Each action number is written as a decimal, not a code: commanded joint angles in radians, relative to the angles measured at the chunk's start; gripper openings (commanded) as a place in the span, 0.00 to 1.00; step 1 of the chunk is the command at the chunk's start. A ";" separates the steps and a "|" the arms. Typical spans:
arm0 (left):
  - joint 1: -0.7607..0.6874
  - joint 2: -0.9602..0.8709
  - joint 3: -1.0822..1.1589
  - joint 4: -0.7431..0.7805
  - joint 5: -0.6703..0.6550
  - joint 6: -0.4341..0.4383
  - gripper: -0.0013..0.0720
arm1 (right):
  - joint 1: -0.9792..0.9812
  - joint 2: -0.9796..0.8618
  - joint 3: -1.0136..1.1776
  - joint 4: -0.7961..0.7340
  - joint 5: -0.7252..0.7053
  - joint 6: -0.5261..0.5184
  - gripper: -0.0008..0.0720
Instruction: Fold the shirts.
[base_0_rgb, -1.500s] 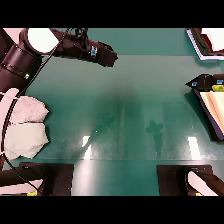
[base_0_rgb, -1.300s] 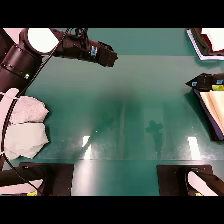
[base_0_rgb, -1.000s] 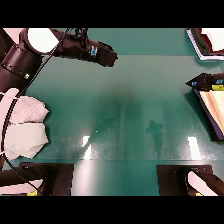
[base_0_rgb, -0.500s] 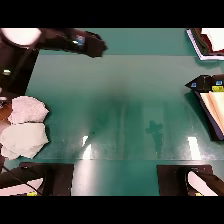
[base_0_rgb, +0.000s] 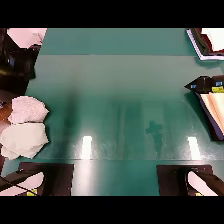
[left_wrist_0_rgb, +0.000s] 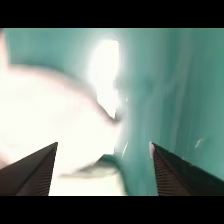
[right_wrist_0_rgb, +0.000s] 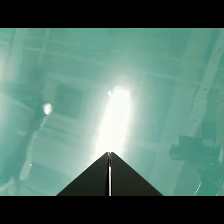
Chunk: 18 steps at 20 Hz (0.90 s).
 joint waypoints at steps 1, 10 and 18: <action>0.126 0.007 -0.252 0.058 0.053 -0.041 0.93 | 0.000 0.000 0.000 0.001 0.005 0.000 0.03; 0.190 0.004 -0.537 0.064 0.379 -0.130 0.93 | 0.000 0.000 0.000 0.001 0.006 0.000 0.03; 0.166 0.042 -0.411 0.008 0.352 -0.140 0.05 | -0.001 0.006 0.002 0.009 -0.013 0.001 0.03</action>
